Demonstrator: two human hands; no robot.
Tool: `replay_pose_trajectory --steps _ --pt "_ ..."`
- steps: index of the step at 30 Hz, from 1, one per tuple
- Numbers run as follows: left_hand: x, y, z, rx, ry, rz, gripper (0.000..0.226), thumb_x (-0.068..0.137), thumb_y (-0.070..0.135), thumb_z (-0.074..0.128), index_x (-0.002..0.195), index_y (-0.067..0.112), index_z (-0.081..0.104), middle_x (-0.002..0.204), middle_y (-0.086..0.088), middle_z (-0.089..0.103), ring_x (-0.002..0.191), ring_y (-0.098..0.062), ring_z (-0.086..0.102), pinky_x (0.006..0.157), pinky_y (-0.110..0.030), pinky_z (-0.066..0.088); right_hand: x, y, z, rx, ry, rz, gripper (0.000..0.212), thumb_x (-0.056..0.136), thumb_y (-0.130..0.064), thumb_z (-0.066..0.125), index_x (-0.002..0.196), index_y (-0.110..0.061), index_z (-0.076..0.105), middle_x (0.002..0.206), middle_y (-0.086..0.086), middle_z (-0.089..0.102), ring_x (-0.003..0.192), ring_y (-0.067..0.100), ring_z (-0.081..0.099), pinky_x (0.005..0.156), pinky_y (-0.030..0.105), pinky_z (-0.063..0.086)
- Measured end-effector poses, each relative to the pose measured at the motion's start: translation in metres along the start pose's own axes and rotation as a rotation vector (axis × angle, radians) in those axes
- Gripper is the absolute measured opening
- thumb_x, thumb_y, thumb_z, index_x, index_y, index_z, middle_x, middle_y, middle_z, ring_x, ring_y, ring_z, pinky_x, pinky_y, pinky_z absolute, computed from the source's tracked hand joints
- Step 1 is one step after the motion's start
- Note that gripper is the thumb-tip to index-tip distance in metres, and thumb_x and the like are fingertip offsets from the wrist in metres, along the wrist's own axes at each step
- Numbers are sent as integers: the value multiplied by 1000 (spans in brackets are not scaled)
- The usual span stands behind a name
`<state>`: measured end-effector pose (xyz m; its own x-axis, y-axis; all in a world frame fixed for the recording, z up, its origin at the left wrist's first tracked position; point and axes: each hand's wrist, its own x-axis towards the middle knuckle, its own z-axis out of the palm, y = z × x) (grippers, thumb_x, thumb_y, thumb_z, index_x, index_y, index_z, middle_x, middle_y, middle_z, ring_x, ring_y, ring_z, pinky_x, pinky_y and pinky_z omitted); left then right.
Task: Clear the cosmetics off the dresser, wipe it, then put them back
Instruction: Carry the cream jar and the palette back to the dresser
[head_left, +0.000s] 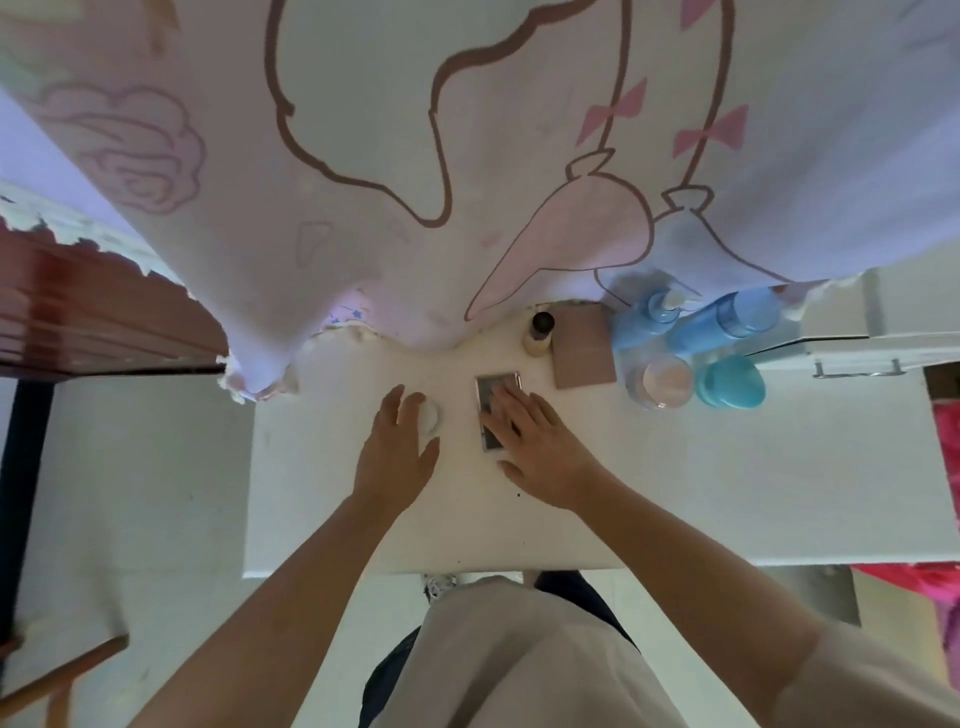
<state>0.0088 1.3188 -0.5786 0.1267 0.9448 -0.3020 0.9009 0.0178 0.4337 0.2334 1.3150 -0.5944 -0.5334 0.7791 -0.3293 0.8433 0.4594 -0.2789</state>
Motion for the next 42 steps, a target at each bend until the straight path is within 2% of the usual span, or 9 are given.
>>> replay_pose_trajectory --steps 3,7,10,16,20,24,31,37,42 --pt "-21 -5 3 128 16 100 62 81 29 73 132 6 46 148 -23 34 128 -42 43 86 -46 52 -29 -1 8 -18 41 -5 65 91 -39 54 147 -11 38 157 21 26 146 37 24 118 49 27" --pt "-42 -9 7 237 -39 164 64 81 31 71 135 5 48 143 -22 41 129 -41 43 87 -50 53 -45 3 19 -60 -25 -31 60 96 -43 44 146 -9 41 156 18 32 144 35 30 113 52 35" --pt "-41 -11 11 322 -113 169 82 79 32 71 147 3 36 153 -23 31 140 -40 35 95 -49 50 -35 2 15 -55 -60 20 66 95 -45 40 150 -8 36 159 16 28 146 34 28 114 51 34" --pt "2 16 4 387 -183 77 93 88 39 57 155 9 2 162 -18 -5 150 -34 4 112 -46 31 11 11 -13 70 -103 166 74 100 -46 38 157 -11 7 165 8 -8 152 30 -1 122 47 17" --pt "34 37 -7 395 -213 42 88 92 40 53 155 12 -2 162 -14 -9 150 -31 5 111 -43 33 24 11 -21 152 -138 231 73 100 -43 41 157 -13 6 165 5 -10 152 30 1 121 45 18" --pt "31 47 -13 360 -214 1 83 96 40 50 156 15 -1 163 -10 -12 151 -29 -1 114 -43 28 9 3 -27 293 -49 308 62 102 -33 41 156 -14 17 165 6 0 149 28 17 114 44 35" --pt "-37 25 -35 286 99 -34 67 96 39 46 151 6 30 160 -22 15 148 -40 15 112 -56 32 -3 -8 -34 237 239 206 50 102 -33 42 148 -15 37 160 12 22 139 30 36 104 43 44" --pt "-129 -18 -86 285 443 -451 66 100 47 28 153 9 25 161 -19 14 150 -36 7 119 -56 11 40 -82 -55 176 372 -187 62 102 -39 42 155 -11 25 163 20 6 151 34 12 119 48 24" --pt "-226 -65 -144 280 663 -724 65 101 52 18 155 16 13 164 -11 -2 151 -27 -9 121 -52 -2 64 -202 -93 185 475 -439 67 99 -40 48 155 -10 26 163 22 7 150 37 13 120 48 19"
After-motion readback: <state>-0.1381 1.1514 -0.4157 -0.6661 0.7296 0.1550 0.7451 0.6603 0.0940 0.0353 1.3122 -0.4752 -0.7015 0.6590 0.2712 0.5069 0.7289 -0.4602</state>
